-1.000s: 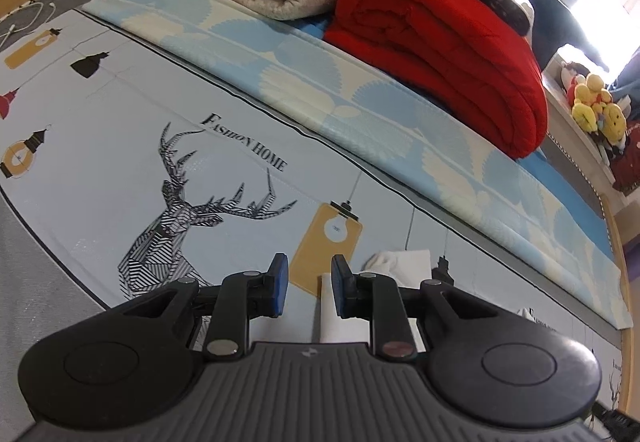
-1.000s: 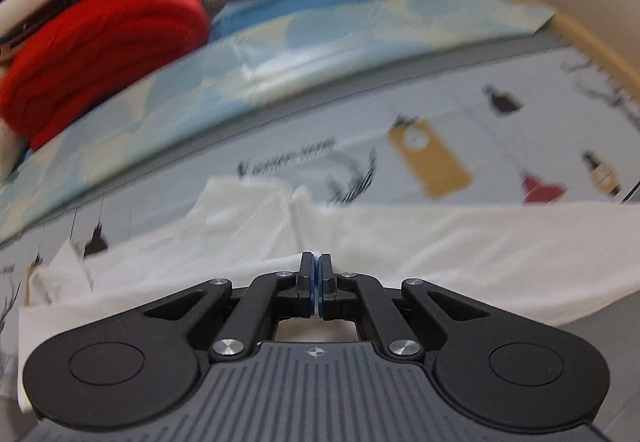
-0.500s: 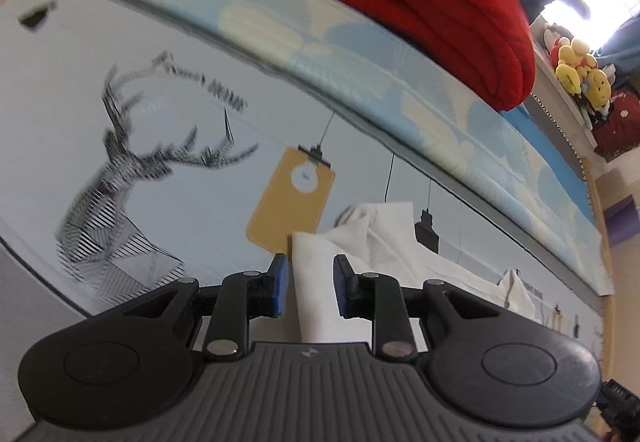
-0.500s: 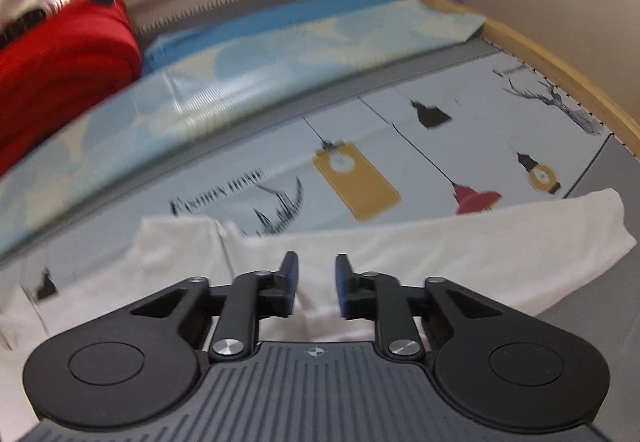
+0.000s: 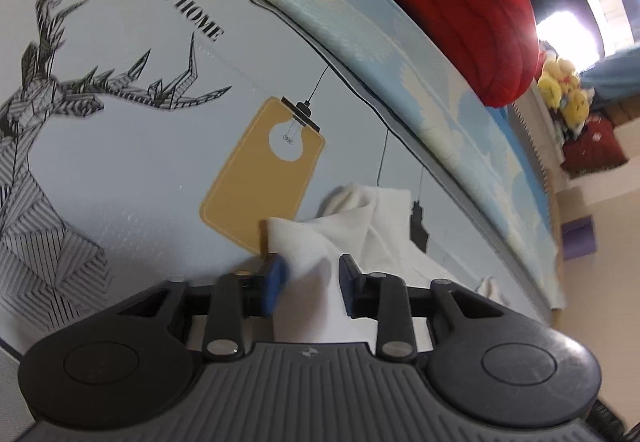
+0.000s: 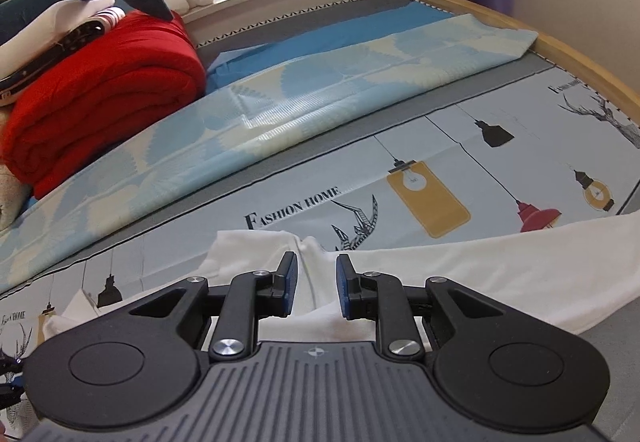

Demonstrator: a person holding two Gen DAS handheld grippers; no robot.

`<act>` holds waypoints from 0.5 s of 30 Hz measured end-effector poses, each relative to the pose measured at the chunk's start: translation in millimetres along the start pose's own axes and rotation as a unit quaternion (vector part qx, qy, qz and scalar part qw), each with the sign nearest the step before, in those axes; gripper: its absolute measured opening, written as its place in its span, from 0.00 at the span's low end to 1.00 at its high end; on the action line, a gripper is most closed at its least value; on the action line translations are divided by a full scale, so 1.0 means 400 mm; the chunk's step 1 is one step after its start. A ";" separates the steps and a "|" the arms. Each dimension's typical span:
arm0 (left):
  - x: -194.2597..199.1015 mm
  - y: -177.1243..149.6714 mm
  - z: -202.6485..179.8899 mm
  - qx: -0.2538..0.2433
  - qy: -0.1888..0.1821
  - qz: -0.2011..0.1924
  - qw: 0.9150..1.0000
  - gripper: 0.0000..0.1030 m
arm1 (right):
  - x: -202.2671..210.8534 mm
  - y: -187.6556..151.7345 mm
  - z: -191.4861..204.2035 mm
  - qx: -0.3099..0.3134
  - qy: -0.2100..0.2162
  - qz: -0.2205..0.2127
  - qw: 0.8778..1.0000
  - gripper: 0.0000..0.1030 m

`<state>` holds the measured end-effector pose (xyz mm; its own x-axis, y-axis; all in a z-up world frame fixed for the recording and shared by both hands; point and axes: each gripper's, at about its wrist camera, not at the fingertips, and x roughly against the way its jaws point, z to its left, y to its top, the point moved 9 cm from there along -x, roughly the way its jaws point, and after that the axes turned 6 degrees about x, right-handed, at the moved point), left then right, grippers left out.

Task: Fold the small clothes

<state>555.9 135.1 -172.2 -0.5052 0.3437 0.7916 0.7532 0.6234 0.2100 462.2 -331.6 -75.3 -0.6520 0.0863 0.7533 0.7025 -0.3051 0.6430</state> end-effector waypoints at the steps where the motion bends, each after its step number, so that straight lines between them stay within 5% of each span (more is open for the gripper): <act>1: 0.009 0.011 -0.003 -0.018 0.009 -0.013 1.000 0.03 | 0.000 0.000 0.002 0.001 0.002 0.000 1.000 0.21; 5: 0.097 0.073 -0.039 -0.120 0.068 -0.106 0.985 0.03 | -0.001 -0.003 0.000 -0.002 0.000 0.003 1.000 0.21; 8: 0.100 0.064 -0.037 -0.129 0.085 -0.090 0.984 0.05 | 0.000 0.000 0.000 -0.001 0.000 0.001 1.000 0.21; 11: 0.127 0.074 -0.007 -0.143 0.163 -0.100 0.971 0.09 | 0.000 -0.002 0.001 -0.003 0.001 0.002 1.000 0.21; 15: 0.167 0.049 -0.050 -0.146 0.100 -0.072 0.982 0.10 | 0.005 -0.002 0.002 -0.001 0.004 0.002 1.000 0.21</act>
<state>545.2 156.4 -103.8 -0.5445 0.1030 0.8324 0.7829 0.4183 0.4604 460.4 -330.2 -74.2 -0.6522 0.0774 0.7541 0.7038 -0.3076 0.6403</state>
